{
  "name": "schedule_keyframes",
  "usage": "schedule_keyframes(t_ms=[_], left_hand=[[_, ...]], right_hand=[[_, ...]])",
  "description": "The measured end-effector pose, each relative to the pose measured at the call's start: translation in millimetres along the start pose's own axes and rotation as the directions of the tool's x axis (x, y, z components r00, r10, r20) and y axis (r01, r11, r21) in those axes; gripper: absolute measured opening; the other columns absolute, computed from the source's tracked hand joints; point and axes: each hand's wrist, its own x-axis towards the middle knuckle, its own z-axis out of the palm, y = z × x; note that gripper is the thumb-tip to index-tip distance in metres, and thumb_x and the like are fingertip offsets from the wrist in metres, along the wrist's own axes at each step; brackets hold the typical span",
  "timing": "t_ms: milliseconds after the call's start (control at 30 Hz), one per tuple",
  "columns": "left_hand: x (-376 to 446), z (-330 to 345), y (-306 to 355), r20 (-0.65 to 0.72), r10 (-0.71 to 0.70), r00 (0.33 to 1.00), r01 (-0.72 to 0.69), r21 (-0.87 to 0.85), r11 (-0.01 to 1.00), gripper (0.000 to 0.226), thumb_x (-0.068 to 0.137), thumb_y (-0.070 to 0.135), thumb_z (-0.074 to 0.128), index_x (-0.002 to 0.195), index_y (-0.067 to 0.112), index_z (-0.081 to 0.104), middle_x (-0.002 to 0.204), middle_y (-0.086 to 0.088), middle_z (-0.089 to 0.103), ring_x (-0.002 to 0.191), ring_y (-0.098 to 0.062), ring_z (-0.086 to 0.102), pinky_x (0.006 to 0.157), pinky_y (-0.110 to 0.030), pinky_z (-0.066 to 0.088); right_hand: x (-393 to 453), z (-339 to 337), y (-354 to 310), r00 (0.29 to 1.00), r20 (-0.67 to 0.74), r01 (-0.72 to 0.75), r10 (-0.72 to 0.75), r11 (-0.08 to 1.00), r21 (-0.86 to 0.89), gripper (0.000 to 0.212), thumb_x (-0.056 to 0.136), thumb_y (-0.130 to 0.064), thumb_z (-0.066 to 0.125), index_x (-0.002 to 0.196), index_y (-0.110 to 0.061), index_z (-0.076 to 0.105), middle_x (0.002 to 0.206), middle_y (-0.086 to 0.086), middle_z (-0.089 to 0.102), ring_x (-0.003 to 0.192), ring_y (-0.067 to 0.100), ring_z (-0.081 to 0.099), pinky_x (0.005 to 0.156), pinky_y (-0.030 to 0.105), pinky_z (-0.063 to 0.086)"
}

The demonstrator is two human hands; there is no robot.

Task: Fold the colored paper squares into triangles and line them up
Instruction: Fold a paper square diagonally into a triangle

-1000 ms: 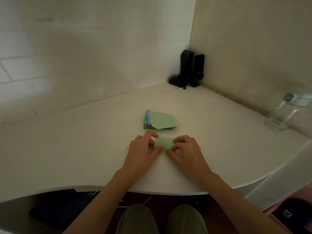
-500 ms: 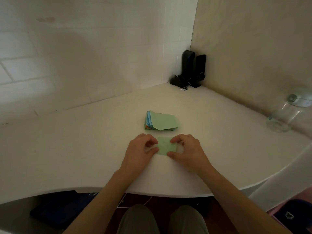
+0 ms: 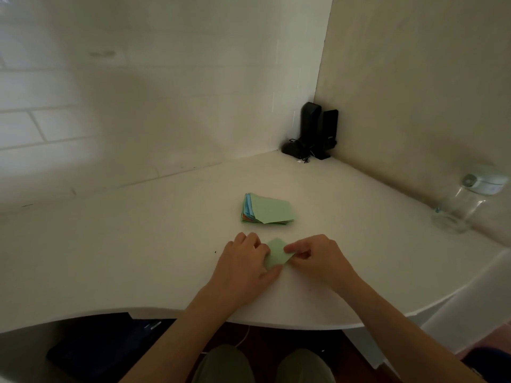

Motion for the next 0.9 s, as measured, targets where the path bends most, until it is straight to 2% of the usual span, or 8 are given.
schedule_keyframes(t_ms=[100, 200, 333, 433, 600, 733, 900], left_hand=[[-7, 1, 5, -0.049, 0.01, 0.999, -0.007, 0.048, 0.999, 0.059, 0.076, 0.07, 0.035, 0.093, 0.022, 0.064, 0.093, 0.003, 0.057, 0.084, -0.018, 0.049, 0.07, -0.032, 0.039], [-10, 2, 7, -0.11, 0.004, 0.994, 0.0, 0.041, 0.999, 0.043, 0.08, 0.06, 0.042, 0.083, 0.023, 0.064, 0.087, 0.006, 0.062, 0.078, -0.018, 0.054, 0.065, -0.034, 0.042], [-14, 5, -1, -0.172, 0.038, 0.984, -0.039, -0.001, 0.999, 0.016, 0.081, 0.038, 0.053, 0.081, 0.026, 0.063, 0.086, 0.011, 0.065, 0.078, -0.016, 0.058, 0.065, -0.029, 0.04], [-17, 2, -11, -0.177, 0.026, 0.984, -0.031, -0.028, 0.999, 0.013, 0.078, 0.033, 0.054, 0.08, 0.029, 0.066, 0.088, 0.014, 0.067, 0.08, -0.013, 0.058, 0.065, -0.027, 0.039], [-20, -2, -27, -0.165, -0.076, 0.983, 0.053, -0.14, 0.989, 0.004, 0.075, 0.031, 0.065, 0.076, 0.029, 0.069, 0.087, 0.015, 0.065, 0.084, -0.015, 0.054, 0.069, -0.028, 0.032], [-18, -2, -30, -0.137, -0.269, 0.953, 0.22, -0.296, 0.929, 0.008, 0.077, 0.031, 0.074, 0.076, 0.025, 0.069, 0.088, 0.011, 0.061, 0.089, -0.015, 0.047, 0.076, -0.033, 0.037], [-13, 1, -24, -0.113, -0.376, 0.92, 0.337, -0.263, 0.904, 0.02, 0.083, 0.044, 0.065, 0.085, 0.025, 0.068, 0.093, 0.008, 0.054, 0.092, -0.011, 0.035, 0.074, -0.025, 0.026]], right_hand=[[-9, 1, -4, 1.0, -0.015, 0.017, -0.017, 1.0, -0.003, 0.021, 0.078, -0.015, 0.069, 0.098, -0.018, 0.075, 0.089, 0.002, 0.073, 0.067, -0.002, 0.058, 0.063, -0.004, 0.039], [-16, 4, -9, 0.997, -0.036, 0.064, -0.066, 0.997, -0.051, 0.018, 0.078, -0.023, 0.069, 0.095, -0.023, 0.075, 0.083, -0.005, 0.072, 0.065, -0.003, 0.059, 0.063, 0.001, 0.041], [-18, 10, -11, 0.989, -0.047, 0.136, -0.142, 0.984, -0.113, 0.015, 0.08, -0.033, 0.069, 0.094, -0.032, 0.074, 0.076, -0.014, 0.063, 0.064, -0.002, 0.051, 0.062, 0.005, 0.036], [-15, 12, -8, 0.987, -0.032, 0.152, -0.158, 0.978, -0.146, 0.021, 0.079, -0.04, 0.07, 0.1, -0.036, 0.071, 0.084, -0.008, 0.053, 0.073, 0.003, 0.047, 0.063, 0.009, 0.032], [-11, 16, 0, 0.99, -0.038, 0.127, -0.133, 0.983, -0.136, 0.016, 0.081, -0.041, 0.069, 0.095, -0.035, 0.073, 0.083, -0.011, 0.045, 0.075, 0.0, 0.045, 0.064, 0.009, 0.032], [-7, 22, 1, 0.99, -0.079, 0.108, -0.117, 0.988, -0.111, 0.016, 0.081, -0.043, 0.068, 0.087, -0.029, 0.074, 0.089, -0.006, 0.05, 0.079, 0.004, 0.049, 0.066, 0.012, 0.034], [0, 31, -4, 0.988, -0.114, 0.091, -0.106, 0.987, -0.134, 0.02, 0.079, -0.052, 0.065, 0.073, -0.033, 0.062, 0.087, -0.009, 0.047, 0.079, 0.006, 0.05, 0.075, 0.023, 0.041]])
